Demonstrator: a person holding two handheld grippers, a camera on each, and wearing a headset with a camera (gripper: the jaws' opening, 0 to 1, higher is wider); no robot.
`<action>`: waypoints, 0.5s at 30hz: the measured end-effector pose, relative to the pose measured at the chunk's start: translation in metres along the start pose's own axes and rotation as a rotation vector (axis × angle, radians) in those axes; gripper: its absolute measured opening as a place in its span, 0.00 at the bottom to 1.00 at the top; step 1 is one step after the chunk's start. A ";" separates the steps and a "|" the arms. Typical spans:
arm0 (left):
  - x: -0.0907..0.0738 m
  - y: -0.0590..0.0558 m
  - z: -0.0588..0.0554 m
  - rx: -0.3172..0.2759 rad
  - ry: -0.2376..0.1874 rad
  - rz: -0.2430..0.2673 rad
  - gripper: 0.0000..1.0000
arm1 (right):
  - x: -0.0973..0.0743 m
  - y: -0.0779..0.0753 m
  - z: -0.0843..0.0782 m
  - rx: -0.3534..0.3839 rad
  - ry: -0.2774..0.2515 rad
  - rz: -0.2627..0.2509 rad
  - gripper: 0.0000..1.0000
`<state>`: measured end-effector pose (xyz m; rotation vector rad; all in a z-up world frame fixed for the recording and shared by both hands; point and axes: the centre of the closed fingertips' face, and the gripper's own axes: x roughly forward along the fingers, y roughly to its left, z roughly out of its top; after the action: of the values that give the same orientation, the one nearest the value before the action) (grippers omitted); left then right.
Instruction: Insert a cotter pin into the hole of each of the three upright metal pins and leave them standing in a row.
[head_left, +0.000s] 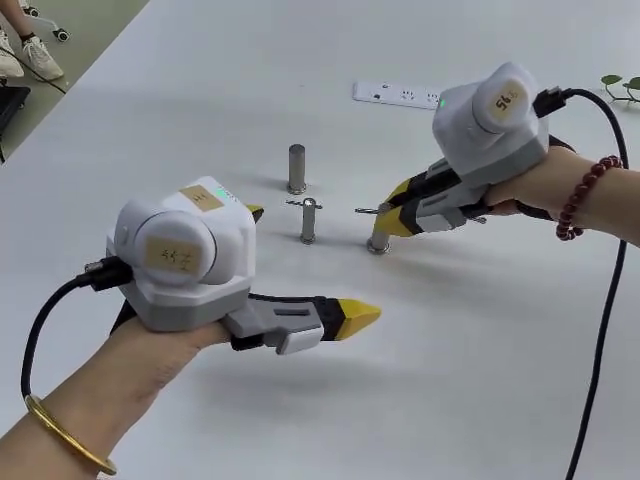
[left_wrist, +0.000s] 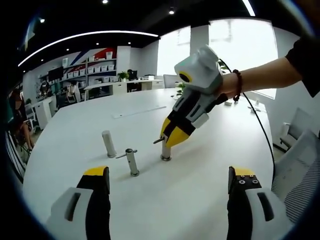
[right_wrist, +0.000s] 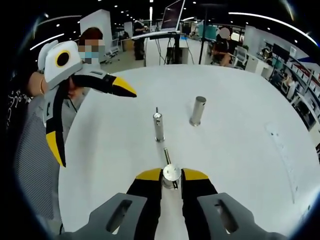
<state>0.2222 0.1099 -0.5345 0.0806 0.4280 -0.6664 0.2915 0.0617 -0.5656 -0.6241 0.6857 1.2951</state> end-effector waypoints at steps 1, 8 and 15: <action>0.000 0.000 0.000 0.000 0.002 0.000 0.98 | 0.000 0.000 0.000 0.000 0.000 0.000 0.09; 0.000 0.000 -0.001 0.000 0.005 0.003 0.98 | -0.007 0.002 -0.001 0.032 -0.008 -0.025 0.22; -0.001 0.001 0.001 -0.002 -0.002 0.007 0.98 | -0.014 0.003 0.017 0.142 -0.104 -0.030 0.27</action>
<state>0.2226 0.1112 -0.5335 0.0794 0.4260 -0.6595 0.2889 0.0663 -0.5441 -0.4466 0.6738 1.2310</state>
